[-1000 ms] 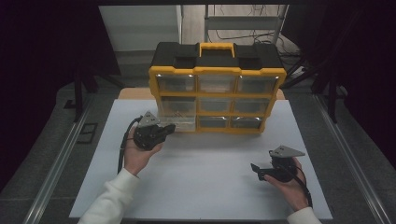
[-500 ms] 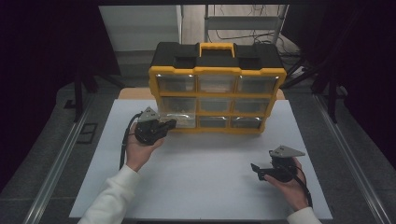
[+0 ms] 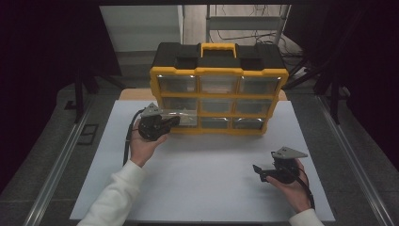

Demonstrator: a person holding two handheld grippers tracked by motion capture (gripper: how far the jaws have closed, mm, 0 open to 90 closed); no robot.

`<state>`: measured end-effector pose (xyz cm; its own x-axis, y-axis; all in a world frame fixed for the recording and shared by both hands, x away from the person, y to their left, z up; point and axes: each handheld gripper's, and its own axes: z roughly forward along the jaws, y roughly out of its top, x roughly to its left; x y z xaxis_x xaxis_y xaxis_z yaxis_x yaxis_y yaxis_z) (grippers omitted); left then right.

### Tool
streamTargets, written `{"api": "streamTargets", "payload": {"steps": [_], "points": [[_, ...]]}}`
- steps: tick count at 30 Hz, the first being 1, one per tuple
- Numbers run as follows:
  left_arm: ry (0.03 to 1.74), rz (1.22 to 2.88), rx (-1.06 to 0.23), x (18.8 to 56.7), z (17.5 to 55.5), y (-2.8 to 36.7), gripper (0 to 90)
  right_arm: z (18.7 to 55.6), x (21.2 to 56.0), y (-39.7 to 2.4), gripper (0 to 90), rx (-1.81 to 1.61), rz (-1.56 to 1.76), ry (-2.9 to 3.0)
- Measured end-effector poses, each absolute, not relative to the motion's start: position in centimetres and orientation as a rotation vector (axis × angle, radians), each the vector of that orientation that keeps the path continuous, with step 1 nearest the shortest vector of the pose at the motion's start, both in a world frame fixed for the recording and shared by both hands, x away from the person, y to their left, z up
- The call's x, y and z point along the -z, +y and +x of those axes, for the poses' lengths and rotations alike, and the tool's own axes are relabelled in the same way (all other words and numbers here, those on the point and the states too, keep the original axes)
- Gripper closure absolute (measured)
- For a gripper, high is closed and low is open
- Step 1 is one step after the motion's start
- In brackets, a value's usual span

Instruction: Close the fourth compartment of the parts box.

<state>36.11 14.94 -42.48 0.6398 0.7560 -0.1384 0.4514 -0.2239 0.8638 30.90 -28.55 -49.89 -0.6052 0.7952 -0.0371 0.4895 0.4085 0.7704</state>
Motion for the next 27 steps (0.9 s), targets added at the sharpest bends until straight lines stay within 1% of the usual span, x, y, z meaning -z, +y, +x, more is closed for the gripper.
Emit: {"api": "streamTargets", "payload": {"steps": [6, 27], "points": [[0.958, 1.879, -0.395, 42.1, 36.7, 14.7, 89.6, 30.9, 49.9, -28.6, 10.2, -1.045, 1.100, 2.270], [1.001, 1.853, -0.365, 42.1, 38.7, 14.7, 89.6, 30.8, 49.9, -28.6, 10.2, -1.040, 1.096, 2.274]]}}
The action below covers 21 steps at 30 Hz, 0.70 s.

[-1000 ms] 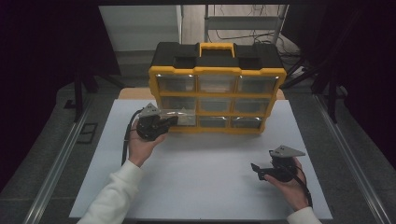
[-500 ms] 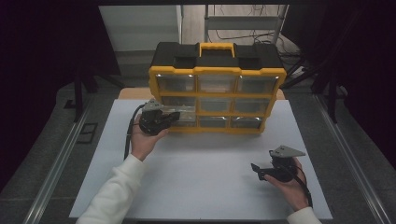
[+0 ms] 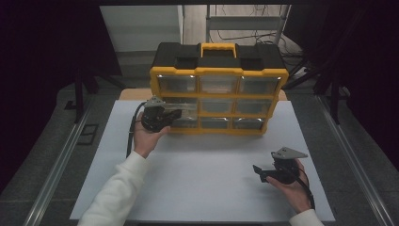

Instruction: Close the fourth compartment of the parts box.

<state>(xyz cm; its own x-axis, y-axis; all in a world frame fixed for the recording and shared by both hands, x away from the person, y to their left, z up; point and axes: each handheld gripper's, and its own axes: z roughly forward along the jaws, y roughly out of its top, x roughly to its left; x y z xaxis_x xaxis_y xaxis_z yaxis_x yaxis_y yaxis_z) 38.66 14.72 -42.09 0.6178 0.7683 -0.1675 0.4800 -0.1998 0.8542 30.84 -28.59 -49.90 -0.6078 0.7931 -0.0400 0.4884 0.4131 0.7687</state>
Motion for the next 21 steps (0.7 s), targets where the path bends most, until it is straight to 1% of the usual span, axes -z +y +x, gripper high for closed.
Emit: {"api": "streamTargets", "payload": {"steps": [21], "points": [[1.020, 1.845, -0.398, 42.1, 40.2, 14.6, 89.5, 30.8, 49.9, -28.7, 10.3, -1.041, 1.102, 2.272]]}}
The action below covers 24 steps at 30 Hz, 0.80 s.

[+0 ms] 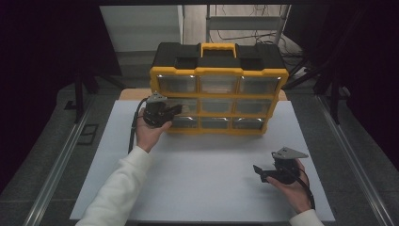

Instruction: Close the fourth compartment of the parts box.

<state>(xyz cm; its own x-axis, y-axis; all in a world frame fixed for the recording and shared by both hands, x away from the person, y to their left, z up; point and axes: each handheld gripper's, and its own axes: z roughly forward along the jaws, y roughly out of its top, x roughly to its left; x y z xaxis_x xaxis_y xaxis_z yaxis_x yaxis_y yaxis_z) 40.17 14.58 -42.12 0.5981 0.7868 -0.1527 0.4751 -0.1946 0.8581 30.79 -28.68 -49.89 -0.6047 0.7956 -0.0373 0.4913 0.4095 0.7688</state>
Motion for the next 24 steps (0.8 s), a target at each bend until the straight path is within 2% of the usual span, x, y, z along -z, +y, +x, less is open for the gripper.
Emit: {"api": "streamTargets", "payload": {"steps": [15, 24], "points": [[1.041, 1.836, -0.407, 41.91, 41.05, 14.56, 89.5, 30.71, 49.86, -28.76, 10.3, -1.041, 1.105, 2.268], [1.018, 1.850, -0.415, 41.92, 40.26, 14.47, 89.5, 30.69, 49.85, -28.84, 10.3, -1.044, 1.106, 2.265]]}}
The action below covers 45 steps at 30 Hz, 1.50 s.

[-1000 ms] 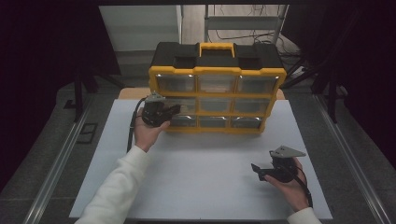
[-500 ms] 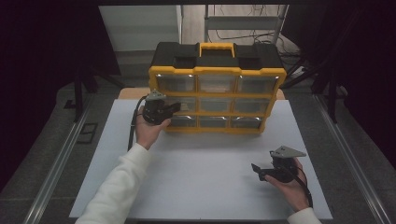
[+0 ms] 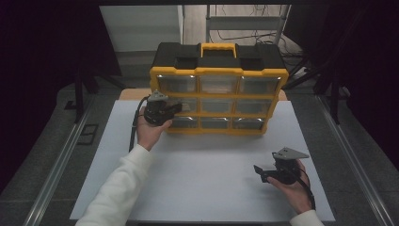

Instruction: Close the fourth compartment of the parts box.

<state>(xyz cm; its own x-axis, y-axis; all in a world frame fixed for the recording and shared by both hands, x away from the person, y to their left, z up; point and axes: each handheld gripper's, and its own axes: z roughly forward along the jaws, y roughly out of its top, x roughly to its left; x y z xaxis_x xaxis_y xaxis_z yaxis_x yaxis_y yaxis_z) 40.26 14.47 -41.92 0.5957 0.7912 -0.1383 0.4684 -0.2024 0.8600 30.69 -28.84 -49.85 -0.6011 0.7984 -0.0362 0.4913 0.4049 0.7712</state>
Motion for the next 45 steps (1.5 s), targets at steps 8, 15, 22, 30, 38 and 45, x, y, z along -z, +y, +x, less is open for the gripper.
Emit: {"api": "streamTargets", "payload": {"steps": [8, 15, 22, 30, 38, 45], "points": [[0.956, 1.859, -0.397, 42.0, 38.1, 15.0, 86.2, 30.6, 49.8, -28.9, 10.2, -1.044, 1.108, 2.264], [0.922, 1.859, -0.365, 42.4, 36.2, 15.9, 52.6, 30.6, 49.8, -28.9, 10.3, -1.047, 1.110, 2.262], [0.879, 1.867, -0.361, 43.3, 33.8, 16.8, 33.5, 30.6, 49.7, -29.0, 10.2, -1.053, 1.109, 2.254], [0.879, 1.874, -0.381, 44.9, 31.3, 18.0, 24.6, 30.7, 49.5, -29.2, 10.2, -1.060, 1.108, 2.245], [0.918, 1.876, -0.368, 46.6, 29.7, 19.7, 20.6, 30.7, 49.6, -29.1, 10.2, -1.057, 1.105, 2.247], [0.967, 1.885, -0.363, 48.2, 28.8, 21.0, 19.0, 30.7, 49.6, -29.1, 10.2, -1.059, 1.097, 2.252]]}}
